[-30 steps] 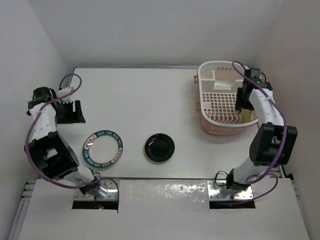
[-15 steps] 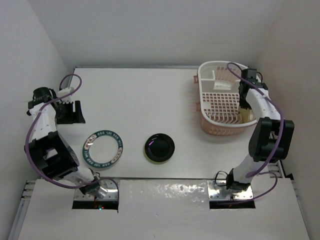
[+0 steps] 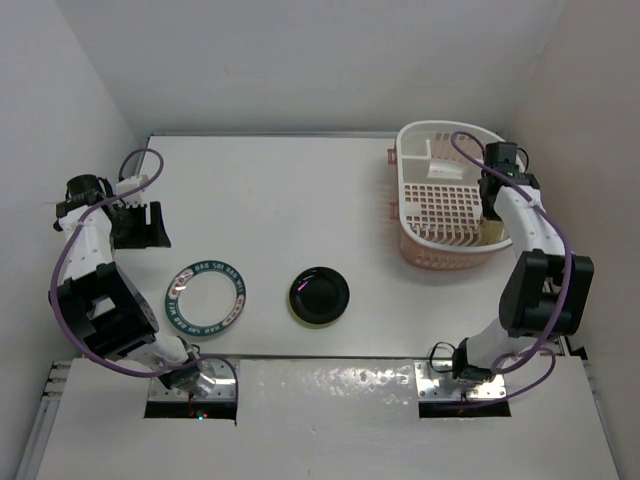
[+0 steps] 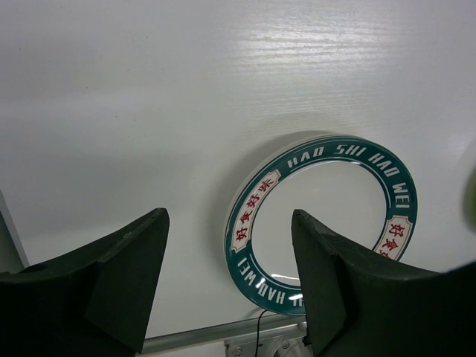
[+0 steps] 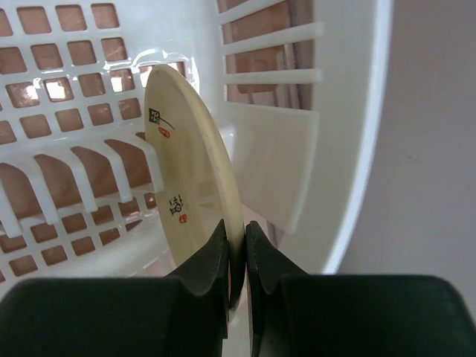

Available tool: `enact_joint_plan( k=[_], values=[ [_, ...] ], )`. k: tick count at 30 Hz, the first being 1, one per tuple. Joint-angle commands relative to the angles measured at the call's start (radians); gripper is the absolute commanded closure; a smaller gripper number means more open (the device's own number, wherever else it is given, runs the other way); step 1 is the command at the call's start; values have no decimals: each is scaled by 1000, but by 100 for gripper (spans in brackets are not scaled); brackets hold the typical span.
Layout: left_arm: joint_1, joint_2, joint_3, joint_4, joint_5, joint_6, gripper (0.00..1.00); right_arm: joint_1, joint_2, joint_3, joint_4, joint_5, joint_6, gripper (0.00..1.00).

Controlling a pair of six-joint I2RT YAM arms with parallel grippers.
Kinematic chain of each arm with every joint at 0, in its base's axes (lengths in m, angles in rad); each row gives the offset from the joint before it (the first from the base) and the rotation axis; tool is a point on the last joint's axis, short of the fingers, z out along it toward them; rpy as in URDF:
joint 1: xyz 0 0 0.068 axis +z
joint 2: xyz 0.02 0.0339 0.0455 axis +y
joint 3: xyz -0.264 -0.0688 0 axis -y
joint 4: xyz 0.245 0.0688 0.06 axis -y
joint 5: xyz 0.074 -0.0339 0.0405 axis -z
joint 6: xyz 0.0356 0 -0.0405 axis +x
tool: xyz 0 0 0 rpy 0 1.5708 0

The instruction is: Unload the plates from the dish rack

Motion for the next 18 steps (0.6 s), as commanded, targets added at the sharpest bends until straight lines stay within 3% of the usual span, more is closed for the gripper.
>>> enact_joint_plan(
  k=[1,8,15,18],
  values=[
    [-8,0,31,9,14,-1,35,3,-101,4,87,16,-31,100],
    [-9,1,40,13,19,0,35,25,-194,-27,162,34,-90,100],
    [-8,2,40,18,19,-1,35,140,-305,40,235,88,-108,100],
    [-11,-2,40,28,22,-14,35,193,-316,170,136,-102,15,100]
  ],
)
